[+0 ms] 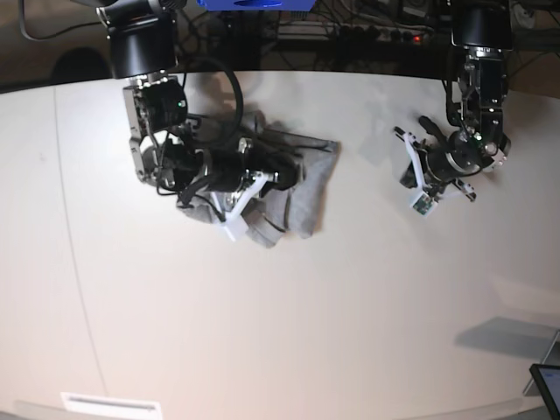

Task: Fold the T-shirt properly
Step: 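Tuck and flatten the bundle's loose end with the right gripper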

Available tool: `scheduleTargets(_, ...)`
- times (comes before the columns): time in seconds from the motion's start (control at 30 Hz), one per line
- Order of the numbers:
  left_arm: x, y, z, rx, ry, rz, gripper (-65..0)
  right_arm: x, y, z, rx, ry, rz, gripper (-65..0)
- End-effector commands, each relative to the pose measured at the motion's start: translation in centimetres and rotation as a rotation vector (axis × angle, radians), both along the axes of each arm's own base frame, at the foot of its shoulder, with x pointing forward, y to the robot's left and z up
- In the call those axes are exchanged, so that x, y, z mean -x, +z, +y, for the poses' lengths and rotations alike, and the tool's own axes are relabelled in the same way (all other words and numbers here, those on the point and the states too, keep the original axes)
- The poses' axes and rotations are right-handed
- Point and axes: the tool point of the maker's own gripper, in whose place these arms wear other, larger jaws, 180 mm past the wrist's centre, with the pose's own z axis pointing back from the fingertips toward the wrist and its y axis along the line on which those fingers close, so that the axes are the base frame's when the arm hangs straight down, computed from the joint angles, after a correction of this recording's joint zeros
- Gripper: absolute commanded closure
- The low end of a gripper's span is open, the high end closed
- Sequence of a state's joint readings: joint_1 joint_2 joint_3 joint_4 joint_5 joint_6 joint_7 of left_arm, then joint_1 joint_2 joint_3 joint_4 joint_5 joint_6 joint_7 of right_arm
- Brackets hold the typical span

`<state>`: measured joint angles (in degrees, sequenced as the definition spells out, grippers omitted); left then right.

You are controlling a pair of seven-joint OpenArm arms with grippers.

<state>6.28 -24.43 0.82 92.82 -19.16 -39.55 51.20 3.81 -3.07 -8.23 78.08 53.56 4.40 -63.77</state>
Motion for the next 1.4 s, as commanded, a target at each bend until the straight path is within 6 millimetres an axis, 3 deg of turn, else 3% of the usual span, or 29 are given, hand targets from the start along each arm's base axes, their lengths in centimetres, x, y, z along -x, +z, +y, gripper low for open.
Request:
scheduleTargets(0.0, -0.2, 0.4, 0.6, -0.021, -0.007, -0.005, 0.0, 0.4, -1.0, -0.5, 0.030, -0.022, 0.050, 0.0)
scheduleTargets(0.23, -0.2, 0.5, 0.8, -0.024, -0.006, -0.006, 0.0, -0.8, 0.1, -0.7, 0.033, -0.044, 0.030, 0.0)
scheduleTargets(0.37, -0.3, 0.6, 0.8, -0.024, -0.006, -0.009, 0.0, -1.2, 2.6, -0.6, 0.023, -0.021, -0.040, 0.0)
scheduleTargets(0.57, -0.4, 0.6, 0.8, -0.024, -0.006, -0.010, 0.0, -1.9, 7.8, -0.2, 0.001, 0.030, -0.188, 0.0)
scheduleTargets(0.8, -0.1, 0.4, 0.7, -0.023, -0.006, -0.004, 0.0, -4.2, 10.0, -0.6, 0.013, 0.024, -0.270, 0.0)
scheduleTargets(1.03, -0.1, 0.4, 0.7, -0.021, -0.006, -0.004, 0.0, -6.8, 7.9, -2.2, 0.063, -0.012, -0.235, 0.0)
scheduleTargets(1.23, -0.2, 0.4, 0.7, -0.021, -0.005, -0.004, 0.0, -6.0, 2.7, -3.3, 0.102, -0.052, -0.102, 0.0)
scheduleTargets(1.37, -0.3, 0.5, 0.6, -0.020, -0.006, -0.008, 0.0, -4.6, -0.1, -2.7, 0.145, -0.015, -0.052, 0.0)
